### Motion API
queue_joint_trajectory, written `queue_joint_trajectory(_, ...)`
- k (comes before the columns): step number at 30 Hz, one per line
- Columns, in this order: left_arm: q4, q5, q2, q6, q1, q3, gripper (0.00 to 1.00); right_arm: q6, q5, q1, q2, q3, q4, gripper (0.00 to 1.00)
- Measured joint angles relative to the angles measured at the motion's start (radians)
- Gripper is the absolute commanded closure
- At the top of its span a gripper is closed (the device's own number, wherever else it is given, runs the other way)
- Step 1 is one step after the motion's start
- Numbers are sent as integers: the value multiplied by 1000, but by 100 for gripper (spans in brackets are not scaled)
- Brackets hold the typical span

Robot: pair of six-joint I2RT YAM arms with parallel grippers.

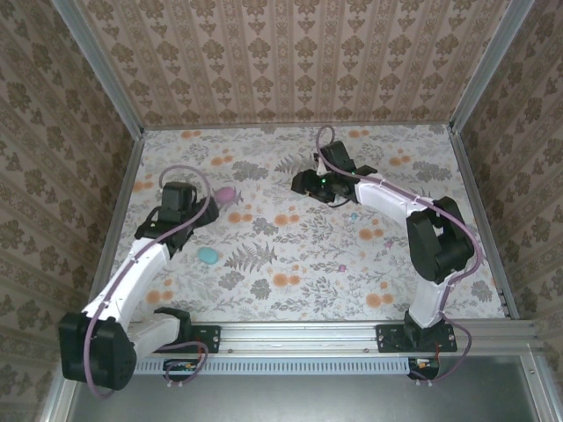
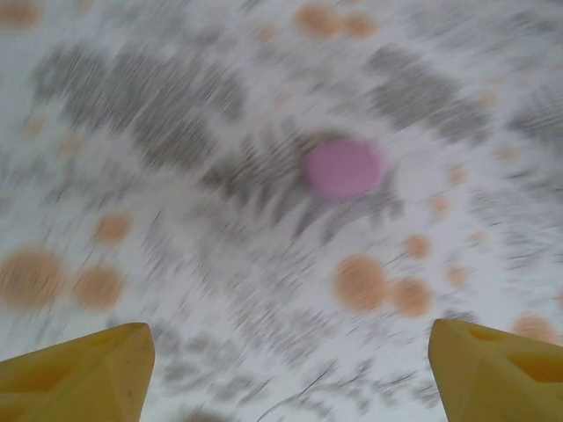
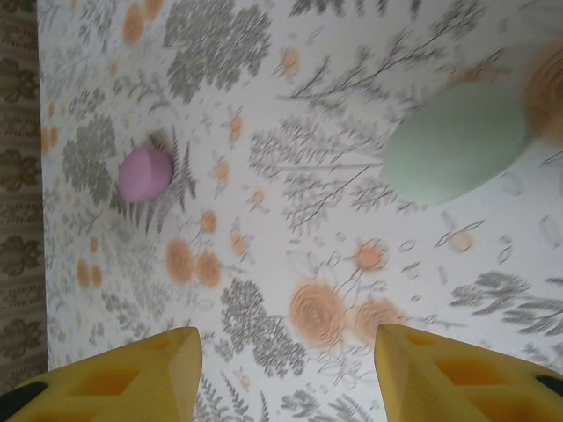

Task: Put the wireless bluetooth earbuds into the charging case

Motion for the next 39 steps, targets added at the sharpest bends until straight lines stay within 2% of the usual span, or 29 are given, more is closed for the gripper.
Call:
queue_joint_trajectory(5, -83, 60, 0, -90, 126, -110, 18, 0, 0, 55, -5, -24, 3, 44)
queue_joint_trajectory(9, -88, 122, 35, -109, 211, -122, 27, 8, -5, 89, -5, -38, 6, 43)
queue_joint_trajectory(13, -71, 193, 110, -121, 219, -122, 37, 31, -21, 108, -5, -52, 15, 43)
queue_joint_trajectory(18, -32, 273, 194, -143, 219, -122, 42, 6, -56, 149, -5, -52, 66, 44)
queue_joint_trajectory(25, 5, 356, 272, -174, 219, -122, 49, -221, -4, 341, 0, -129, 277, 43)
queue_joint_trajectory(29, 23, 389, 271, -202, 219, -122, 51, -373, 51, 444, 55, -134, 381, 43)
queue_joint_trajectory(35, 49, 427, 243, -249, 219, -148, 52, -616, 132, 552, 167, -193, 601, 41)
queue_joint_trajectory(39, 50, 431, 212, -267, 219, -153, 53, -717, 187, 596, 255, -198, 693, 40)
